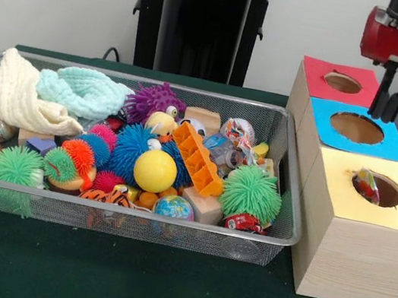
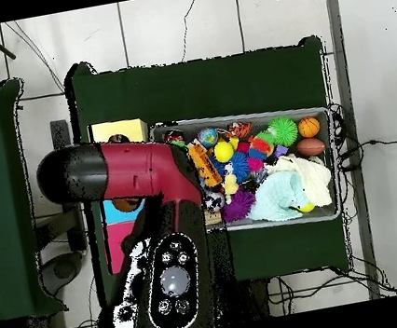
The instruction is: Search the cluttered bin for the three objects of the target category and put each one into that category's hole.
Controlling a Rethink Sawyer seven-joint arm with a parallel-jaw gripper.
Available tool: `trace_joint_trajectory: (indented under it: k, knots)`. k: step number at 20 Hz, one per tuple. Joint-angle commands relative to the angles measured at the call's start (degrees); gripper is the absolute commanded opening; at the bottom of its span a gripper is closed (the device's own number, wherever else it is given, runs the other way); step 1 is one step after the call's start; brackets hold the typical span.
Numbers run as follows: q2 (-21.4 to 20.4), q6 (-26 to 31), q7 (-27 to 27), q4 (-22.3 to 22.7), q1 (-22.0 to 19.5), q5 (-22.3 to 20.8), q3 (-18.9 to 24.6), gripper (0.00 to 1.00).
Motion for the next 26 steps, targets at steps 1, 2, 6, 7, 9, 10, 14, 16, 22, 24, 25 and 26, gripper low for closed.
trace_joint_trajectory:
  k: [1,2,6,7,9,10,14,16,22,24,25,26]
  knots:
    - [2.0,-4.1,2.4,4.3,-5.3,-3.7,4.2,0.00]
    - [2.0,-4.9,1.6,4.5,-6.1,-4.2,4.4,0.00]
    - [0.5,-5.3,0.0,5.8,-8.9,-5.4,5.2,0.00]
    - [0.2,-4.8,-0.2,6.2,-9.5,-5.5,5.4,0.00]
    - [-0.3,-4.4,-0.8,6.8,-10.7,-5.9,6.1,0.00]
    - [-0.5,-4.5,-1.0,7.5,-11.5,-6.0,6.5,0.00]
    - [-1.3,-4.9,-1.5,9.4,-13.5,-6.9,7.8,0.00]
    - [-1.5,-5.7,-1.6,10.4,-14.3,-7.3,8.6,0.00]
    - [-2.1,-7.9,-0.3,12.5,-14.9,-8.7,10.1,0.00]
    - [-1.9,-8.3,0.0,12.5,-15.0,-9.3,10.3,0.00]
    - [-1.9,-8.6,0.1,12.6,-15.1,-9.5,10.6,0.00]
    - [-2.0,-8.8,0.2,12.9,-15.3,-9.7,10.8,0.00]
